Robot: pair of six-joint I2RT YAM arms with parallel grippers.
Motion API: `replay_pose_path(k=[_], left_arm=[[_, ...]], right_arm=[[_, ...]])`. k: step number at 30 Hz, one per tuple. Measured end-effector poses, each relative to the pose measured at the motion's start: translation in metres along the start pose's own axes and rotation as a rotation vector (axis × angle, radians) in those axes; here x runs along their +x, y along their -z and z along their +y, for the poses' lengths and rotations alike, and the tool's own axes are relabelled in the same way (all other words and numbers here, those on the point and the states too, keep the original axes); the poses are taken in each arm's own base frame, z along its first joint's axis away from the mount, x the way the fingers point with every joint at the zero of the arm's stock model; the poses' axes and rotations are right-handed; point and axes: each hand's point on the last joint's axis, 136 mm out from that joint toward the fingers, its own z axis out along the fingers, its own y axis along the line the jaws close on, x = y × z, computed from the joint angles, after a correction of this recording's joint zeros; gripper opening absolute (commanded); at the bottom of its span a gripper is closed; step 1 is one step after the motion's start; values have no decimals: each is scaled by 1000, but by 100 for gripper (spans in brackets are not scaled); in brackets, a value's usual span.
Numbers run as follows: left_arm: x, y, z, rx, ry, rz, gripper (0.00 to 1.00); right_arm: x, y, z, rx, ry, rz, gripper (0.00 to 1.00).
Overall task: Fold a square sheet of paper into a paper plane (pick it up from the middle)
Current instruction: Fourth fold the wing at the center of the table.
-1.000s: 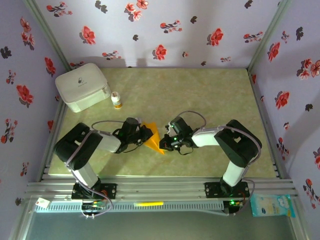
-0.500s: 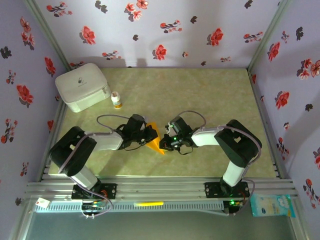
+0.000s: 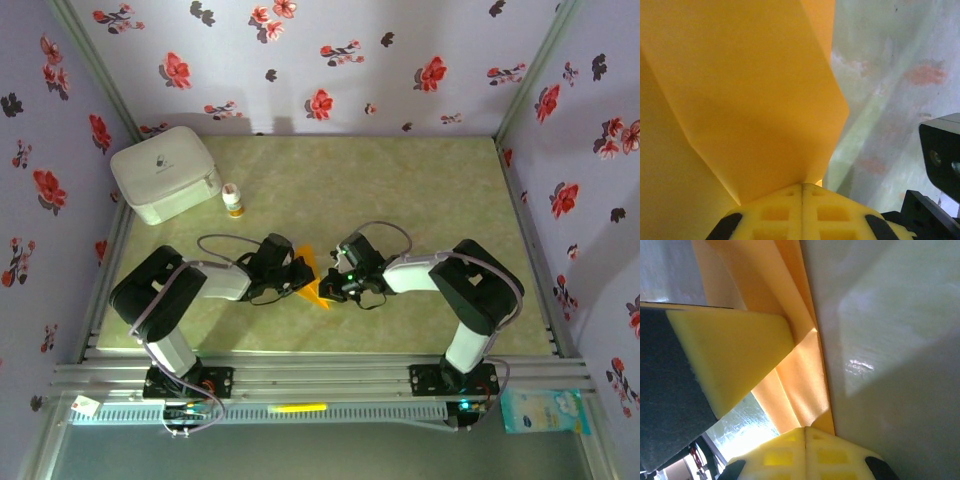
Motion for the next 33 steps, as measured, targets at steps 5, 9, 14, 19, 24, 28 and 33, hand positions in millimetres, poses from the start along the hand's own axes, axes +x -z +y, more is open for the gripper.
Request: replay_pose_path(k=[5, 9, 14, 19, 24, 28, 33], left_arm=[[-1, -2, -3, 20, -6, -6, 0], [-2, -2, -3, 26, -8, -10, 0], [-2, -2, -3, 35, -12, -15, 0], [-3, -1, -3, 50, -11, -24, 0], [-2, -1, -3, 65, -10, -32, 0], [-3, 0, -3, 77, -1, -39, 0], [-3, 0, -3, 88, 7, -42, 0]], right_arm=[[1, 8, 5, -1, 0, -5, 3], [-2, 13, 17, -29, 9, -19, 4], [-10, 10, 26, -45, 10, -24, 5], [-8, -4, 11, -18, -22, 3, 5], [-1, -6, 4, -43, -8, -8, 4], [13, 2, -4, -54, 4, -12, 4], [30, 13, -14, -52, 10, -10, 5]])
